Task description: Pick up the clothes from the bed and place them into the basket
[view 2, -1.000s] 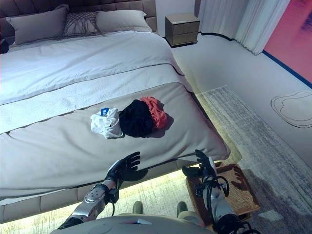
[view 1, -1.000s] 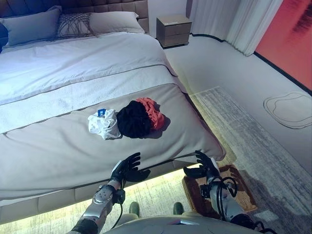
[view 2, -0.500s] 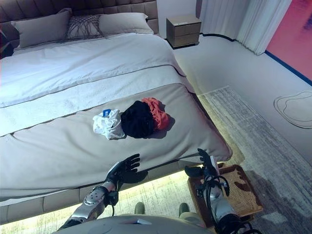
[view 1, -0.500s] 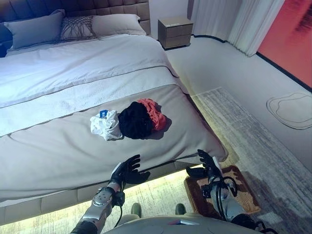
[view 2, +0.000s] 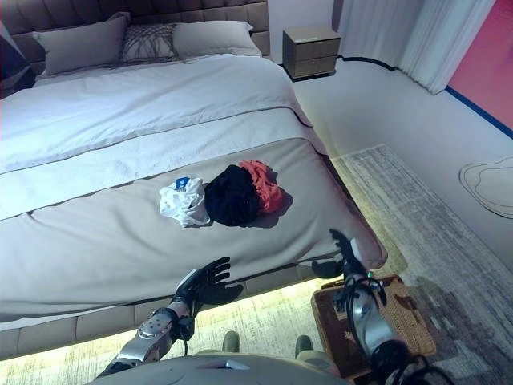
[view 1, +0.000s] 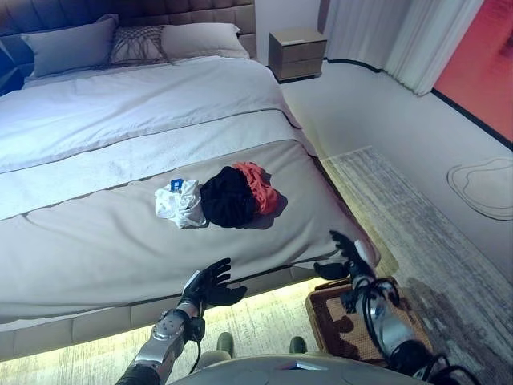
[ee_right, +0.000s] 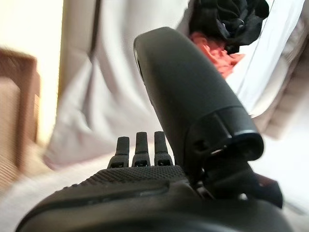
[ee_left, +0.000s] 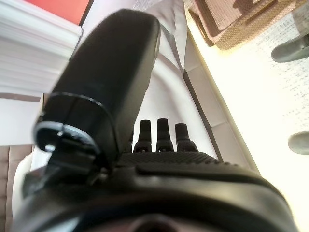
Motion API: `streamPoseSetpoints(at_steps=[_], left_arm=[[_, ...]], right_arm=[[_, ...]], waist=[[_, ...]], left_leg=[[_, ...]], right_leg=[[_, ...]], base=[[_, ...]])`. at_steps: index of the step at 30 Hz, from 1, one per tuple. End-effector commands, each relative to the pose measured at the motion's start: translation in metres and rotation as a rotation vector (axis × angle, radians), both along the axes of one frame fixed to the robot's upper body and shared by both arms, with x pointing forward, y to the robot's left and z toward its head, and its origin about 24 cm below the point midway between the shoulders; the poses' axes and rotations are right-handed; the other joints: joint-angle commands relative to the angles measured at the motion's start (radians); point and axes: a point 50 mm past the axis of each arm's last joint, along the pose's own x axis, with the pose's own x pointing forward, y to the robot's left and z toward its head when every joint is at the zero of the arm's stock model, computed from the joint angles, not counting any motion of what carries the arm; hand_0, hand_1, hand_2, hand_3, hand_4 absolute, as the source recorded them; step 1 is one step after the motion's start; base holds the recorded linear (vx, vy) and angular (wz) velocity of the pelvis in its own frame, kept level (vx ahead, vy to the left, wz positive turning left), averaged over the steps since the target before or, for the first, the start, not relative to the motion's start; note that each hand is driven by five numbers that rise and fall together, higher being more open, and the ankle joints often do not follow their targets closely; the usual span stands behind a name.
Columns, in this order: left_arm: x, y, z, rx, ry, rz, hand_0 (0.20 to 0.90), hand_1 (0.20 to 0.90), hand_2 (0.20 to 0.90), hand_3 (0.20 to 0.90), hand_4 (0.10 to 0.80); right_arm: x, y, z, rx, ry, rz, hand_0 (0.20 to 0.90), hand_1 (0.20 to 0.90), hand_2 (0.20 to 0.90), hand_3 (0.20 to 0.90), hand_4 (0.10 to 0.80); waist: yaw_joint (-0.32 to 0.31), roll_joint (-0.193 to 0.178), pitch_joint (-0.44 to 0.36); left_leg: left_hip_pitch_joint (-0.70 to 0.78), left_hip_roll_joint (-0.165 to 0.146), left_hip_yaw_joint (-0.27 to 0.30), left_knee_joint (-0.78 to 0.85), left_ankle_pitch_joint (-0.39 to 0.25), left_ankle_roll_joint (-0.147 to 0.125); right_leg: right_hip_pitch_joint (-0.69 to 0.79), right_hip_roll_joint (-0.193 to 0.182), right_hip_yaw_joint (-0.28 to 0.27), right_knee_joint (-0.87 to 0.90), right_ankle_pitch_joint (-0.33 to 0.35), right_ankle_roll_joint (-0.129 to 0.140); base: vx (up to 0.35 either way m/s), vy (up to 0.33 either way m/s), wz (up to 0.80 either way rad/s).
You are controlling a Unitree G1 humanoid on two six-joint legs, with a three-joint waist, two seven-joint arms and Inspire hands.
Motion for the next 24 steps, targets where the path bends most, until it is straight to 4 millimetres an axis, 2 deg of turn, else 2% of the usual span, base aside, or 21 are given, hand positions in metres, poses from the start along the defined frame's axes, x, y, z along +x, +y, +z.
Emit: streamPoseSetpoints(at_steps=[1, 2, 3, 4, 5, 10, 13, 15, 16, 18, 20, 21, 24], left_arm=[[0.043, 0.001, 0.035, -0.03, -0.208, -0.061, 0.9, 0.9, 0.9, 0.9, 0.8], [0.046, 0.001, 0.037, -0.04, -0.218, -0.067, 0.9, 0.9, 0.9, 0.9, 0.8], [0.047, 0.001, 0.038, -0.043, -0.221, -0.066, 0.9, 0.9, 0.9, 0.9, 0.8], [0.055, 0.0, 0.045, -0.072, -0.259, -0.074, 0.9, 0.9, 0.9, 0.9, 0.8], [0.062, -0.002, 0.051, -0.089, -0.29, -0.081, 0.9, 0.9, 0.9, 0.9, 0.8], [0.077, -0.009, 0.073, -0.177, -0.412, -0.113, 0.9, 0.9, 0.9, 0.9, 0.8], [0.078, -0.012, 0.079, -0.206, -0.449, -0.118, 0.9, 0.9, 0.9, 0.9, 0.8], [0.077, -0.012, 0.085, -0.255, -0.48, -0.111, 0.9, 0.9, 0.9, 0.9, 0.8], [0.077, -0.012, 0.086, -0.262, -0.483, -0.106, 0.9, 0.9, 0.9, 0.9, 0.8], [0.077, -0.011, 0.093, -0.305, -0.519, -0.092, 0.9, 0.9, 0.9, 0.9, 0.8], [0.078, -0.012, 0.098, -0.328, -0.539, -0.082, 0.9, 0.9, 0.9, 0.9, 0.8], [0.079, -0.011, 0.1, -0.338, -0.55, -0.079, 0.9, 0.9, 0.9, 0.9, 0.8], [0.077, -0.012, 0.108, -0.362, -0.582, -0.091, 0.9, 0.9, 0.9, 0.9, 0.8]], right_arm=[[0.086, -0.004, 0.099, -0.077, -0.36, 0.069, 0.9, 0.9, 0.9, 0.9, 0.8], [0.098, -0.008, 0.111, -0.096, -0.378, 0.051, 0.9, 0.9, 0.9, 0.9, 0.8], [0.1, -0.009, 0.114, -0.1, -0.384, 0.046, 0.9, 0.9, 0.9, 0.9, 0.8], [0.121, -0.017, 0.144, -0.121, -0.439, 0.005, 0.9, 0.9, 0.9, 0.9, 0.8], [0.13, -0.021, 0.161, -0.134, -0.477, -0.009, 0.9, 0.9, 0.9, 0.9, 0.8], [0.148, -0.038, 0.219, -0.187, -0.609, -0.061, 0.9, 0.9, 0.9, 0.9, 0.8], [0.152, -0.043, 0.236, -0.191, -0.636, -0.078, 0.9, 0.9, 0.9, 0.9, 0.8], [0.155, -0.051, 0.255, -0.195, -0.67, -0.112, 0.9, 0.9, 0.9, 0.9, 0.8], [0.156, -0.052, 0.257, -0.192, -0.672, -0.114, 0.9, 0.9, 0.9, 0.9, 0.8], [0.158, -0.054, 0.279, -0.195, -0.711, -0.141, 0.9, 0.9, 0.9, 0.9, 0.8], [0.16, -0.055, 0.289, -0.191, -0.72, -0.162, 0.9, 0.9, 0.9, 0.9, 0.8], [0.16, -0.056, 0.295, -0.196, -0.724, -0.175, 0.9, 0.9, 0.9, 0.9, 0.8], [0.16, -0.061, 0.307, -0.186, -0.739, -0.217, 0.9, 0.9, 0.9, 0.9, 0.8]], waist=[[0.066, -0.042, 0.05], [0.079, -0.04, 0.064], [0.082, -0.039, 0.068], [0.106, -0.032, 0.111], [0.117, -0.026, 0.144], [0.159, 0.0, 0.27], [0.176, 0.01, 0.301], [0.2, 0.027, 0.335], [0.202, 0.029, 0.337], [0.224, 0.046, 0.37], [0.235, 0.057, 0.386], [0.241, 0.06, 0.399], [0.254, 0.076, 0.407]], left_leg=[[0.06, -0.047, 0.024, 0.007, -0.094, 0.036], [0.046, -0.045, 0.017, 0.013, -0.086, 0.033], [0.04, -0.044, 0.014, 0.018, -0.085, 0.033], [-0.022, -0.045, -0.01, 0.072, -0.082, 0.027], [-0.063, -0.049, -0.026, 0.105, -0.08, 0.025], [-0.23, -0.074, -0.064, 0.256, -0.083, 0.016], [-0.294, -0.088, -0.08, 0.323, -0.094, 0.013], [-0.367, -0.11, -0.095, 0.401, -0.107, 0.015], [-0.375, -0.113, -0.096, 0.408, -0.108, 0.015], [-0.45, -0.139, -0.112, 0.479, -0.119, 0.022], [-0.491, -0.151, -0.113, 0.513, -0.124, 0.026], [-0.502, -0.157, -0.109, 0.54, -0.152, 0.028], [-0.573, -0.171, -0.107, 0.593, -0.163, 0.037]], right_leg=[[0.035, -0.029, -0.031, 0.042, -0.027, -0.006], [0.017, -0.031, -0.044, 0.069, -0.037, -0.013], [0.011, -0.032, -0.047, 0.077, -0.04, -0.014], [-0.043, -0.037, -0.072, 0.143, -0.059, -0.028], [-0.079, -0.039, -0.086, 0.182, -0.07, -0.037], [-0.217, -0.057, -0.13, 0.335, -0.122, -0.063], [-0.265, -0.065, -0.144, 0.398, -0.147, -0.076], [-0.324, -0.072, -0.156, 0.484, -0.182, -0.091], [-0.331, -0.073, -0.156, 0.492, -0.186, -0.093], [-0.402, -0.086, -0.165, 0.582, -0.212, -0.1], [-0.442, -0.095, -0.168, 0.633, -0.228, -0.106], [-0.457, -0.099, -0.162, 0.67, -0.257, -0.102], [-0.527, -0.111, -0.166, 0.736, -0.274, -0.108]], base=[[0.005, -0.001, 0.11], [-0.01, 0.001, 0.15], [-0.13, 0.007, 0.23], [-0.24, 0.009, 0.3], [-0.314, 0.01, 0.38], [-0.217, 0.006, 0.35], [-0.08, -0.001, 0.22], [-0.07, -0.002, 0.35], [-0.104, -0.009, 0.37], [-0.11, -0.01, 0.34], [-0.039, -0.028, 0.28], [0.001, -0.048, 0.22], [-0.033, -0.023, 0.26]])
